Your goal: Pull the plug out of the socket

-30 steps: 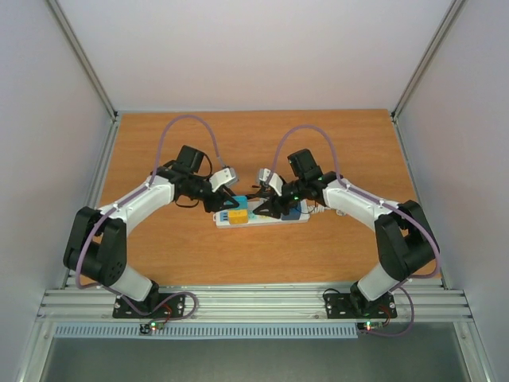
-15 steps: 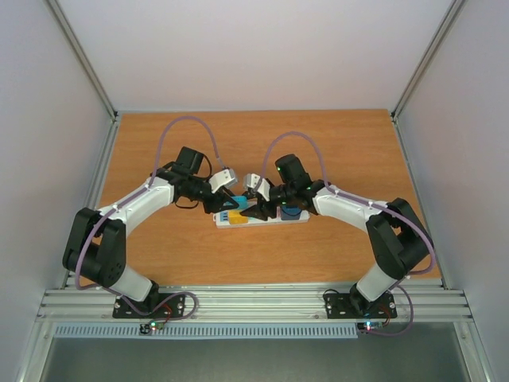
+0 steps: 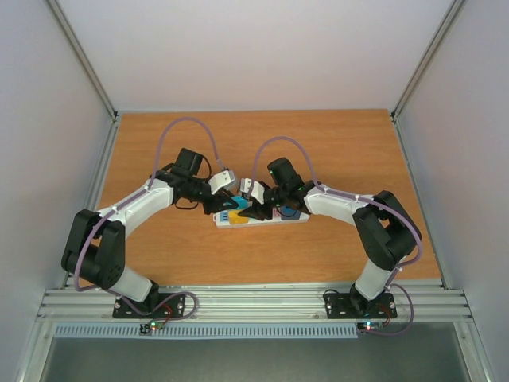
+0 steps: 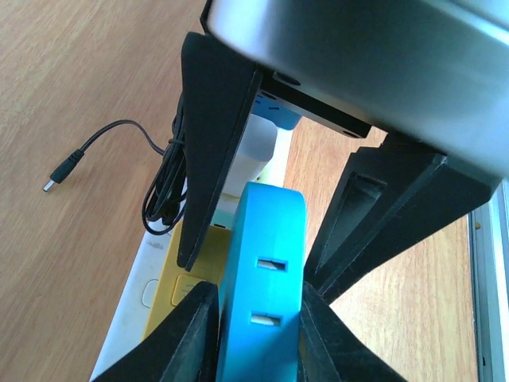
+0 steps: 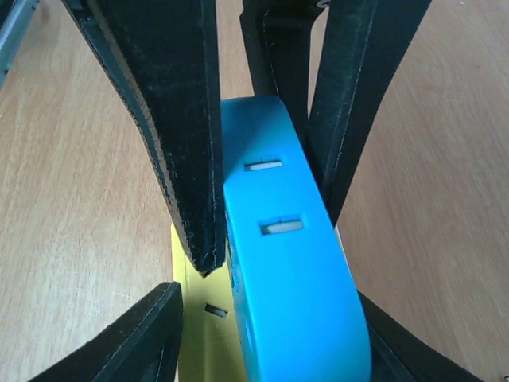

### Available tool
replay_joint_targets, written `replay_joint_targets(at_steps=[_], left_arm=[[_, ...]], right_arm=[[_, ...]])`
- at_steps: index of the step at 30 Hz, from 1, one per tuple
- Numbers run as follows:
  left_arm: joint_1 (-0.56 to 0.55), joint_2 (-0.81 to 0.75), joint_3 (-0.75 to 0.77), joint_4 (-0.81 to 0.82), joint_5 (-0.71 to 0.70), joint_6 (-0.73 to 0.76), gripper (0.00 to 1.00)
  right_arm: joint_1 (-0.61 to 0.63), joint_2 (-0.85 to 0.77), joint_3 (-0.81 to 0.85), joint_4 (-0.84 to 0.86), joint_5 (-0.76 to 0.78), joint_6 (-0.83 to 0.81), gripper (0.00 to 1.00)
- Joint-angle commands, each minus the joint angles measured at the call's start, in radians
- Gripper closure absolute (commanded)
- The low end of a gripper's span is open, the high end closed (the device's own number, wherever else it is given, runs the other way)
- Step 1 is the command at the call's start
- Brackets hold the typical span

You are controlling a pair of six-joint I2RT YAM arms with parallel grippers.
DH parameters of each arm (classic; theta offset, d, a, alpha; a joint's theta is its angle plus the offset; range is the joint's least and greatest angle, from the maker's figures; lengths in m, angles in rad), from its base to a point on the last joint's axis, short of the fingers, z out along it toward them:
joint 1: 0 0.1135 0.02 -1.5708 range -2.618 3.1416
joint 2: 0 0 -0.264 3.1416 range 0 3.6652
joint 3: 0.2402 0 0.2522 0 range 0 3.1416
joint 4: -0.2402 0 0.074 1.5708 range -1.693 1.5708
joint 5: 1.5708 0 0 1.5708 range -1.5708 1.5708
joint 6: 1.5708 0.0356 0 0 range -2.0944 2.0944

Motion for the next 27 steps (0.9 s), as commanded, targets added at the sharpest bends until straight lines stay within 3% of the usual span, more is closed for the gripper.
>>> replay_joint_targets(at_steps=[1, 8, 15, 27], left_arm=[[-0.004, -0.029, -0.018, 0.026, 0.037, 0.023, 0.74], [-0.004, -0.031, -0.024, 0.032, 0.039, 0.028, 0.78], [-0.003, -0.038, -0.023, 0.043, 0.057, 0.017, 0.8], [-0.003, -0.089, -0.016, 0.106, 0.132, -0.05, 0.98]], right_arm=[[0.006, 0.008, 0.015, 0.006, 0.017, -0.011, 0.5], [0.006, 0.008, 0.033, 0.009, 0.019, -0.009, 0.58], [0.007, 0.038, 0.006, 0.017, 0.048, -0.039, 0.58], [0.007, 0.073, -0.031, 0.016, 0.093, -0.069, 0.57]])
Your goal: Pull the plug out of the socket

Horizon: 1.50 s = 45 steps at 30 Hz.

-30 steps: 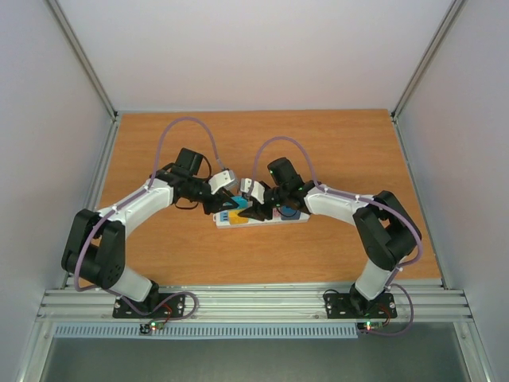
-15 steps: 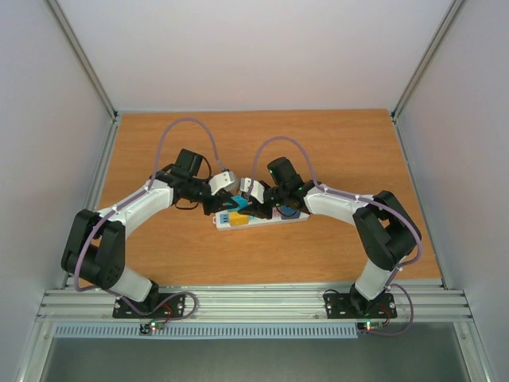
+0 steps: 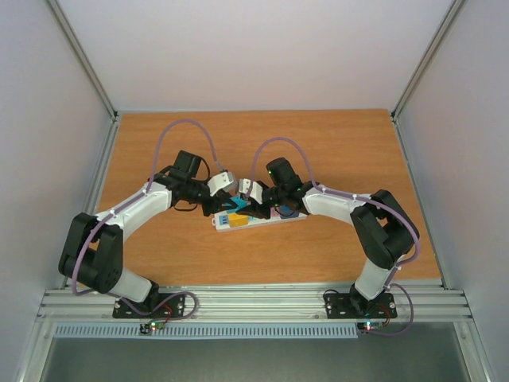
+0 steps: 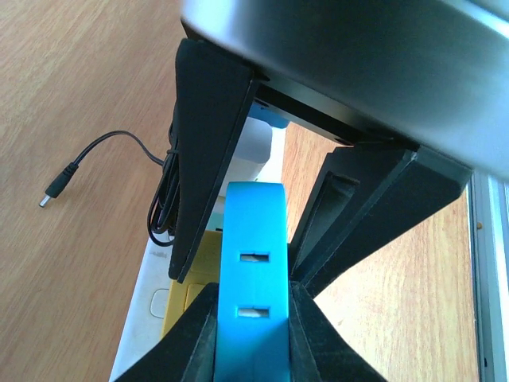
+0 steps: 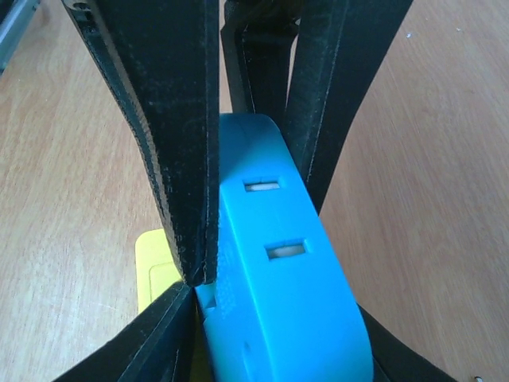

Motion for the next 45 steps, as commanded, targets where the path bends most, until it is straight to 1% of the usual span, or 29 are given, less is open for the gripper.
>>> replay_joint_targets(at_steps=[1, 15, 24, 31, 35, 39, 45], left_arm=[[-0.003, -0.055, 0.021, 0.075, 0.129, -0.043, 0.98], [0.012, -0.067, 0.054, 0.078, 0.175, -0.07, 0.99], [0.021, -0.091, 0.056, 0.064, 0.185, -0.06, 0.99], [0.04, -0.094, 0.054, 0.02, 0.172, -0.033, 0.99], [0.064, -0.1, 0.054, 0.009, 0.173, -0.029, 0.99], [0.083, -0.108, 0.064, -0.009, 0.165, -0.03, 0.99], [0.11, -0.094, 0.118, -0.1, 0.171, 0.0, 0.99]], right_arm=[[0.004, 0.06, -0.031, -0.031, 0.092, -0.04, 0.57], [0.005, 0.081, -0.047, -0.043, 0.118, -0.055, 0.54], [0.003, 0.087, -0.038, -0.052, 0.12, -0.051, 0.55], [0.002, 0.055, -0.021, -0.068, 0.087, -0.021, 0.52], [0.003, 0.017, 0.012, -0.094, 0.045, 0.01, 0.47], [0.003, -0.021, 0.039, -0.114, 0.017, 0.037, 0.4], [0.003, -0.089, 0.069, -0.128, -0.007, 0.101, 0.3]])
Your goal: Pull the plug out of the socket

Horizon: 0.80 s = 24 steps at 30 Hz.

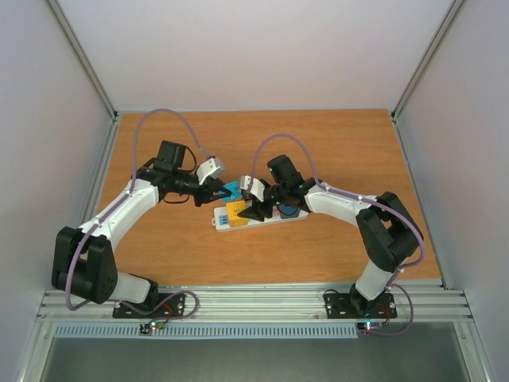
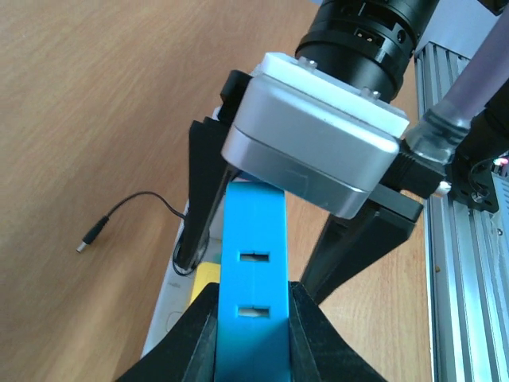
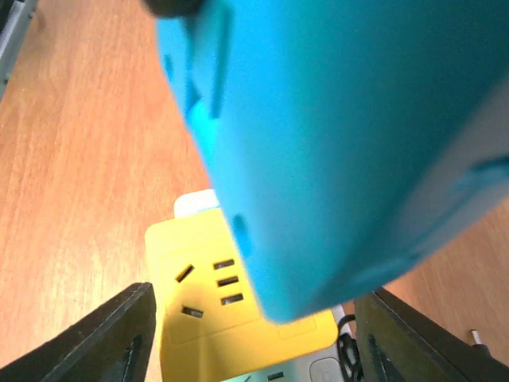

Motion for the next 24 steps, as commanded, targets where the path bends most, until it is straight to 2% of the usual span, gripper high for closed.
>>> replay_joint_targets(at_steps=[1, 9, 11, 15, 21, 24], left_arm=[[0.018, -0.015, 0.07, -0.06, 0.045, 0.053, 0.99], [0.024, -0.046, 0.107, -0.132, 0.057, 0.093, 0.99], [0.024, -0.048, 0.125, -0.191, 0.067, 0.124, 0.99], [0.024, -0.044, 0.142, -0.295, 0.105, 0.239, 0.98], [0.023, -0.061, 0.129, -0.312, 0.128, 0.274, 0.98], [0.021, -0.07, 0.123, -0.312, 0.14, 0.273, 0.98]], right_arm=[[0.004, -0.074, 0.043, -0.038, -0.018, 0.065, 0.29], [-0.008, -0.138, 0.092, -0.088, -0.05, 0.175, 0.22], [-0.017, -0.158, 0.101, -0.113, -0.065, 0.206, 0.22], [-0.023, -0.195, 0.111, -0.15, -0.124, 0.24, 0.27], [-0.021, -0.189, 0.176, -0.28, -0.249, 0.269, 0.33], [-0.02, -0.188, 0.187, -0.284, -0.275, 0.309, 0.36]])
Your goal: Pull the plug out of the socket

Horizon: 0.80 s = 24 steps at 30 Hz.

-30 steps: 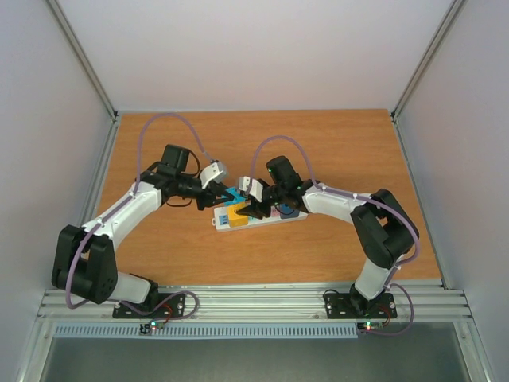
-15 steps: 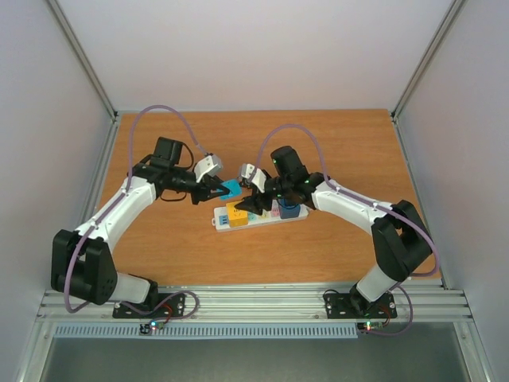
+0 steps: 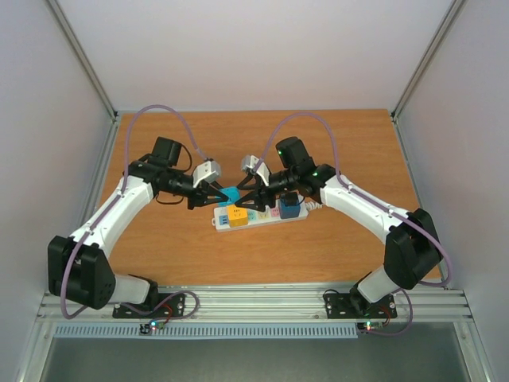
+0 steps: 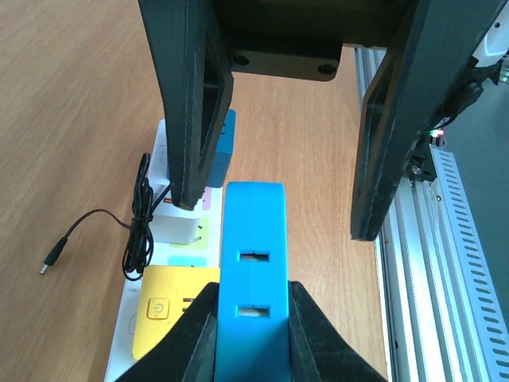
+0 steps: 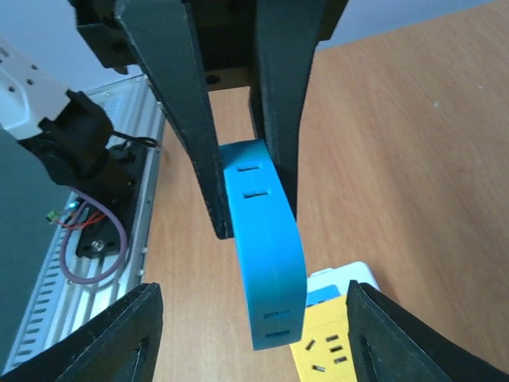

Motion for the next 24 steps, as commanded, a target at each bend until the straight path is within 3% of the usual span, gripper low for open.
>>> replay_joint_targets(at_steps=[1, 5, 15, 24], left_arm=[[0.001, -0.039, 0.006, -0.021, 0.059, 0.042, 0.98], [0.0, -0.044, 0.001, -0.021, 0.064, 0.039, 0.98], [-0.016, -0.028, 0.0, -0.058, 0.107, 0.068, 0.98], [-0.019, -0.009, 0.021, -0.096, 0.101, 0.105, 0.98]], right_arm=[[0.0, -0.014, 0.04, -0.058, -0.092, 0.082, 0.38], [0.001, -0.008, 0.045, -0.051, -0.097, 0.101, 0.49], [0.031, 0.002, 0.047, -0.032, -0.072, 0.104, 0.55], [0.033, 0.002, 0.048, -0.023, -0.058, 0.127, 0.8]])
